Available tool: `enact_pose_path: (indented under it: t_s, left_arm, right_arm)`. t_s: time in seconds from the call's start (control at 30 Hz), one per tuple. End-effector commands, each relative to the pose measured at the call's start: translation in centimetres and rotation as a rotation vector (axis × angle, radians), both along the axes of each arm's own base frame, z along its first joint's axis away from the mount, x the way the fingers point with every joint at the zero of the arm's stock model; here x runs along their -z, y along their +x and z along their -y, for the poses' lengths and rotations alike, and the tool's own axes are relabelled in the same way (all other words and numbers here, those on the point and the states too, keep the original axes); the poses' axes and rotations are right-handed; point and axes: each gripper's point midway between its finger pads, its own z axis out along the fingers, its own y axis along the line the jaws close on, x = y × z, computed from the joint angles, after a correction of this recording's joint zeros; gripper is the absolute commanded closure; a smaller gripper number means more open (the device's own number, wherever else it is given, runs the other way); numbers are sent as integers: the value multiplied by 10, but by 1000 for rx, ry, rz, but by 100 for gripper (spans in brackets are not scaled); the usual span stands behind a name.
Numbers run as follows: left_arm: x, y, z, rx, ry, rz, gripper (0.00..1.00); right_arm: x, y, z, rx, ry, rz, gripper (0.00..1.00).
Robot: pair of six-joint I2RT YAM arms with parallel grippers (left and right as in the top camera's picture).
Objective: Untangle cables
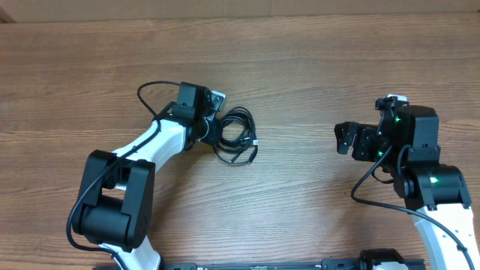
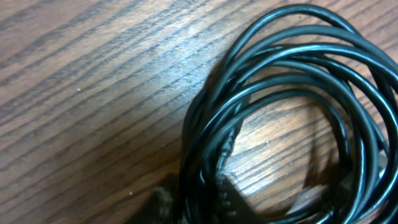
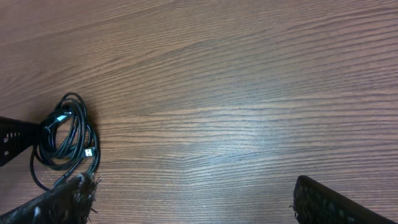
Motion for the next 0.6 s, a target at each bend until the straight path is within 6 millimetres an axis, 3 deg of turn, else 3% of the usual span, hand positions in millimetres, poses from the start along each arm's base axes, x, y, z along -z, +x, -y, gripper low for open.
enact_pose_path:
  t_s: [0.0, 0.03, 0.17, 0.3, 0.43, 0.57]
  left_arm:
    - [-2, 0, 12, 21, -22, -8, 90]
    - [-2, -2, 14, 24, -30, -14, 96]
    - [-11, -7, 26, 58, -101, -30, 96]
    - [-47, -6, 43, 62, -216, -30, 96]
    - [-85, -8, 47, 20, -272, -32, 96]
    - [-104, -20, 48, 35, -299, -44, 96]
  right_arm:
    - [-13, 4, -2, -6, 8, 34, 0]
    - [-13, 4, -2, -6, 8, 34, 0]
    - [-14, 3, -5, -17, 21, 33, 0]
    - [-13, 4, -22, -81, 90, 26, 0]
    - [-8, 10, -39, -149, 166, 3, 0]
    - [-1, 20, -57, -213, 209, -11, 0]
